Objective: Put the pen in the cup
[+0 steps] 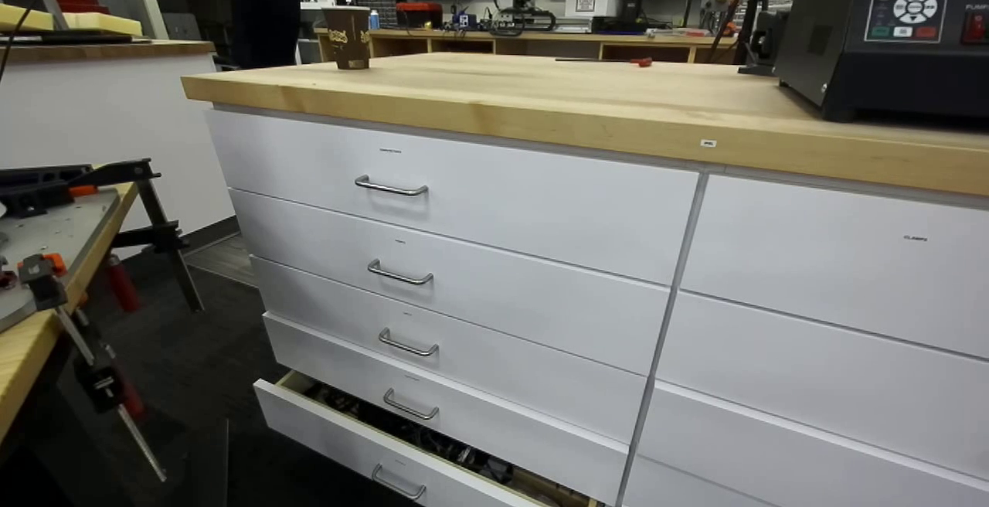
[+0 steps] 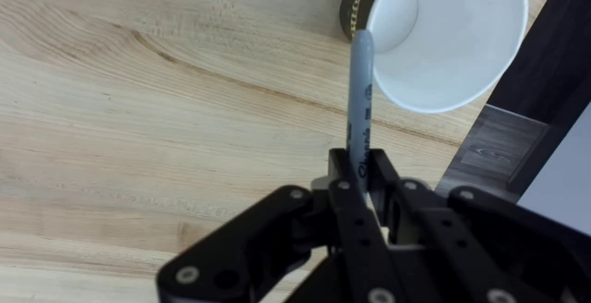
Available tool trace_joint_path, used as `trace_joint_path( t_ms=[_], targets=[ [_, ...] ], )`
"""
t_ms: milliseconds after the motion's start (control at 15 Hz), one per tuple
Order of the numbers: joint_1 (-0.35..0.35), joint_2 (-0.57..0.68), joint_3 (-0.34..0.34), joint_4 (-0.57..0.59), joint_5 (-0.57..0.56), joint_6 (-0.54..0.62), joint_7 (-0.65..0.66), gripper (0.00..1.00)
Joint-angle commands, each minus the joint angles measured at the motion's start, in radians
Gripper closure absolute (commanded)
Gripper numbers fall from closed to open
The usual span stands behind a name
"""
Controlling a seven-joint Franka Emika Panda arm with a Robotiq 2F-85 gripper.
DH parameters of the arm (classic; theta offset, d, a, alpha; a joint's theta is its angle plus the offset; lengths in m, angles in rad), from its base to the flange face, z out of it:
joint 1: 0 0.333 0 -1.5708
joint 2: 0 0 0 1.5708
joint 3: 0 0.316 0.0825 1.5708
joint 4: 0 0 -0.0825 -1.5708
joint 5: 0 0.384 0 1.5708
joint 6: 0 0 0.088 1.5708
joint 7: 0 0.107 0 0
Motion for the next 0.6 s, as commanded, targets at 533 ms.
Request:
trace_joint_path(
  t_ms=[533],
  targets=[
    [-0.006, -0.077, 0.0, -0.058, 0.039, 0.018, 0.025, 0.97]
  ],
)
